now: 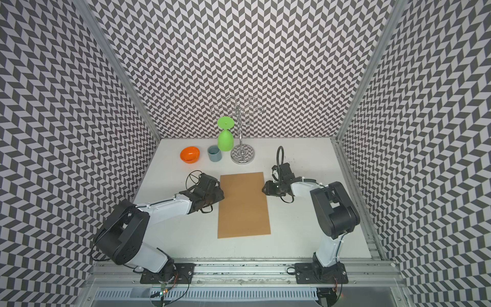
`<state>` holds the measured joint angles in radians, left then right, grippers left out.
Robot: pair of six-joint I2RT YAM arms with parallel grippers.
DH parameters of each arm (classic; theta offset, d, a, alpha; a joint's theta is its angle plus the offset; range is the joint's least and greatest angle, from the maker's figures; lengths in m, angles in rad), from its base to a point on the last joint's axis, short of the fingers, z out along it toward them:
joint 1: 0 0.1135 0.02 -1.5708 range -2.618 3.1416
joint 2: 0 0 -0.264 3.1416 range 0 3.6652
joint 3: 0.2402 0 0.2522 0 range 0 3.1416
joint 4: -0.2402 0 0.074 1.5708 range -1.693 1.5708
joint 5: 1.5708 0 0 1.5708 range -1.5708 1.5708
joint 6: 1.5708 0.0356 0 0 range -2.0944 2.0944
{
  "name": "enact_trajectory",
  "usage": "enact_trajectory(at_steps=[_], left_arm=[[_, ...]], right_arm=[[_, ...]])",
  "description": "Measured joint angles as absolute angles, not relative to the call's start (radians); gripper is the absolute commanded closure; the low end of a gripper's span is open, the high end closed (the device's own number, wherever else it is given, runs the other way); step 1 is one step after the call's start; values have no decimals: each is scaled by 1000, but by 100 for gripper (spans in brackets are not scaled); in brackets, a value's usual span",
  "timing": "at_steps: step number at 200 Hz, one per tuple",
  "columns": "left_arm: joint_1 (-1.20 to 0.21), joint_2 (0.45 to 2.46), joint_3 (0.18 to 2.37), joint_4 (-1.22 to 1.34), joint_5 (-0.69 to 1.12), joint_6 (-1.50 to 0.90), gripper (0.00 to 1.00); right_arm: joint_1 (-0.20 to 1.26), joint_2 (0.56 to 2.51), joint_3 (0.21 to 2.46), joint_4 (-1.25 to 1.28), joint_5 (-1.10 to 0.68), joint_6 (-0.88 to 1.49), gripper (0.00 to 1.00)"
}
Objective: Open the file bag
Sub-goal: Adjust the file bag at the center of the board.
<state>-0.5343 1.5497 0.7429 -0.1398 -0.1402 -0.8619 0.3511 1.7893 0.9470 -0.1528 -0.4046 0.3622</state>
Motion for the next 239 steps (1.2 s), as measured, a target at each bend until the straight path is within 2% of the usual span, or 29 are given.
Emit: enact_trajectory(at_steps=[20,78,101,134,177,182,194,239], left_arm=[[-534,1562,743,-154,-123,-874,40],[-514,1541,662,-31,-7,-915,53],[-502,1536,628,33,50,-933,62],[-480,1545,604,92,113,-953,67],[-447,1544,579,102,155,-972,100],[-446,1544,578,100,159,-966,100],[-444,1544,578,98,163,-966,100],[-445,1506,579,61,181,-959,100]], right_arm=[[353,1789,933,-136,-412,364,67],[358,1801,922,-102,-429,360,75],[359,1803,914,-83,-437,359,75],[359,1803,903,-57,-439,359,75],[357,1806,900,-41,-438,359,76],[357,1806,899,-40,-437,359,76],[357,1806,898,-38,-437,359,74],[351,1796,894,-28,-447,361,57]])
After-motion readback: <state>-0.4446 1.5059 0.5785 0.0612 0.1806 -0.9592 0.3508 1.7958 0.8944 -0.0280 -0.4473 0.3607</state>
